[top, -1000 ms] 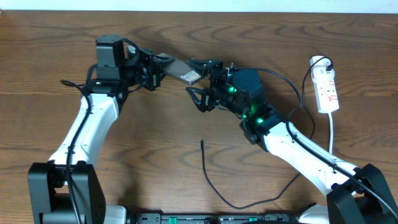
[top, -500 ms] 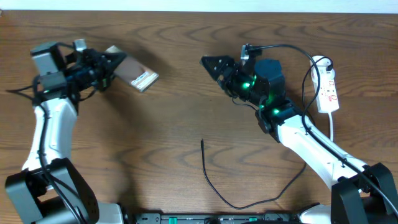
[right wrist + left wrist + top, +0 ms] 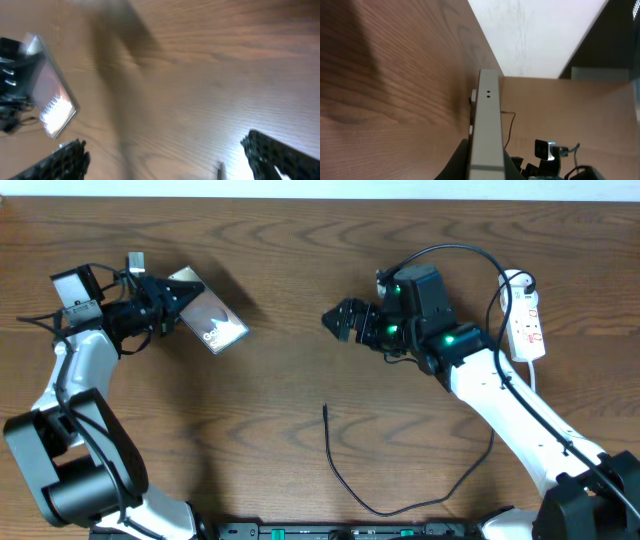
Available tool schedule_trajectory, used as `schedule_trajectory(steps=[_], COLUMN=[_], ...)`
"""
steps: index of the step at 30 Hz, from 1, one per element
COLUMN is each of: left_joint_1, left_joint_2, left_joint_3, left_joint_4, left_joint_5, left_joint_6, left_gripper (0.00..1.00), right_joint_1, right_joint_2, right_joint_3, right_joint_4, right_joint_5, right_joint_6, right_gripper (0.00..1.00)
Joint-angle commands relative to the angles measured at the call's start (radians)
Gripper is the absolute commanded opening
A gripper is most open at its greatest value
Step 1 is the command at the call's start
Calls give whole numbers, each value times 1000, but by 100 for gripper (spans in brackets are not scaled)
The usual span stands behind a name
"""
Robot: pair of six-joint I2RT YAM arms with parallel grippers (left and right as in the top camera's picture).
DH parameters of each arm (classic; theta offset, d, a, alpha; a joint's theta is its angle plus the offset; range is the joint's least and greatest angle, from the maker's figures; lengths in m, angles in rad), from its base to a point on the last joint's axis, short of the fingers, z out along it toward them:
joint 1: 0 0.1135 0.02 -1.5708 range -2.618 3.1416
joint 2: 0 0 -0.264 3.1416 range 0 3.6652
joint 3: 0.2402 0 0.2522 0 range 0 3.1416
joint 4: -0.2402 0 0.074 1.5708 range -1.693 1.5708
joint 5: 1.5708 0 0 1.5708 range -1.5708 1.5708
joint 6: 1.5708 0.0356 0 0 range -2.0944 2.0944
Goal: Plug charger to phone and switch on socket
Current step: 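Open the right gripper and pull the phone left with the left gripper, then grasp the black cable's plug with the right gripper and lift it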
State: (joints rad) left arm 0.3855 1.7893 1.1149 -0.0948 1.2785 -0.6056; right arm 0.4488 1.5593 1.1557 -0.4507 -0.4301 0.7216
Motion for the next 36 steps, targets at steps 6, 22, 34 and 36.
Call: schedule_trajectory(steps=[6,22,34,36], left_joint_1=[2,2,2,2], left_joint_2=[3,3,3,3], left_joint_3=[15,15,15,15], left_joint_4=[68,89,90,90], left_joint_5=[154,153,150,150], left_joint_6=[60,60,60,60], left_gripper=[8,7,7,8], right_joint_1=[147,286,336,353], right_joint_2=[6,160,346,354], right_joint_3=[29,91,174,174], right_joint_4=[-286,-351,-419,-417], right_joint_5=[174,381,379,379], right_joint_6=[-145,93,103,109], right_gripper=[99,99,98,98])
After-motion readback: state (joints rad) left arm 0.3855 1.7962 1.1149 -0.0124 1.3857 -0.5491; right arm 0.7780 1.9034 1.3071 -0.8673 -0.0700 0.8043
